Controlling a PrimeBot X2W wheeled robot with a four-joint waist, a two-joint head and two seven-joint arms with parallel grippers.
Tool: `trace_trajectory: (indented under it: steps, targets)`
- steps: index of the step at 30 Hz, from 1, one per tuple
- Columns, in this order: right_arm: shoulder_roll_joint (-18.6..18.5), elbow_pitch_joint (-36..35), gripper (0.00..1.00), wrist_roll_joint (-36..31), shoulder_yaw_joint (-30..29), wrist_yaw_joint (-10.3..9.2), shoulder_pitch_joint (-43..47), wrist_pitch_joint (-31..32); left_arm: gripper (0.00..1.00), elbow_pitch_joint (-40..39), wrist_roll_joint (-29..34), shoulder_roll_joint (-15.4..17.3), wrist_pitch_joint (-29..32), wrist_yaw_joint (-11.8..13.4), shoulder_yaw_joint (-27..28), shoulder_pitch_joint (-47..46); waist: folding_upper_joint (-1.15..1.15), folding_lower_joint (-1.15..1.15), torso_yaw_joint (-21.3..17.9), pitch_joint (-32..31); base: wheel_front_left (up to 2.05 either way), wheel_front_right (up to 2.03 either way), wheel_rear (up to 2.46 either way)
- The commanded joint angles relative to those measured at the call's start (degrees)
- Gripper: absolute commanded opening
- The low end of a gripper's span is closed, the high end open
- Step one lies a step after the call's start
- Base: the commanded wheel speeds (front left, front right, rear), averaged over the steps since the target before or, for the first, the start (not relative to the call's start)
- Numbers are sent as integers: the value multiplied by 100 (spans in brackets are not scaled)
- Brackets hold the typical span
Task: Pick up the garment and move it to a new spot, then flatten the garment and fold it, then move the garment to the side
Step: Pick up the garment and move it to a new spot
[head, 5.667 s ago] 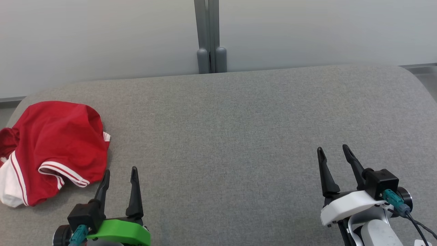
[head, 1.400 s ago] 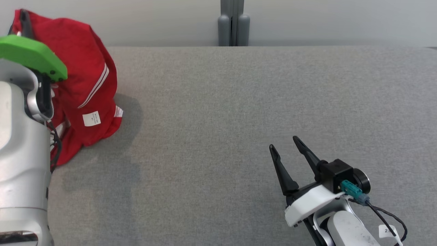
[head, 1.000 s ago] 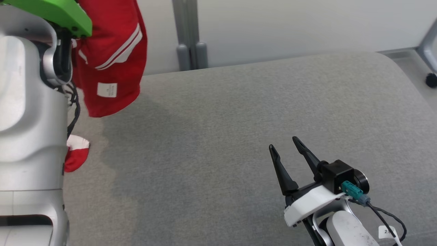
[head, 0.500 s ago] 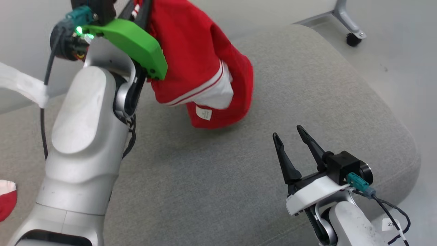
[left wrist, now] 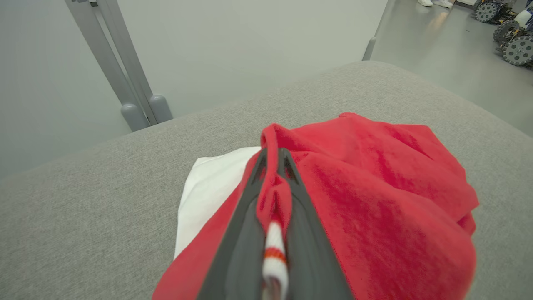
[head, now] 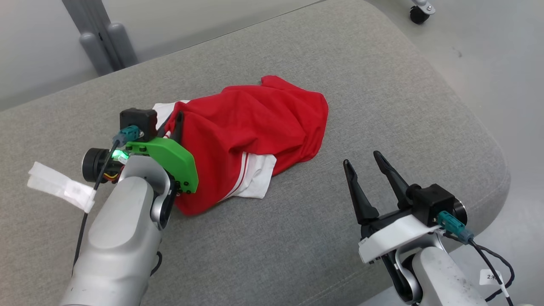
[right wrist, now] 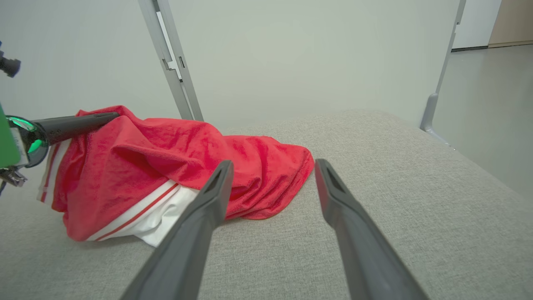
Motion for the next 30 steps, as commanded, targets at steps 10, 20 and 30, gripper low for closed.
trace_trajectory:
  steps: [10, 20, 30]
  targets:
    - [-11, -7, 100, -180, -424, -3, 188, -27, 100, -463, -261, 40, -1257, -169, 381, 544, 0, 0, 698, -474, 0, 0, 0]
    - [-9, -65, 100, -341, -784, -2, 372, -2, 100, -2757, 105, 263, -1281, 30, 1305, 2289, 0, 0, 1124, -823, 0, 0, 0]
    - [-10, -121, 100, -468, -1030, -3, 555, 18, 100, -3777, 395, -26, -1282, -68, 1883, 3907, 0, 0, 1434, -953, 0, 0, 0]
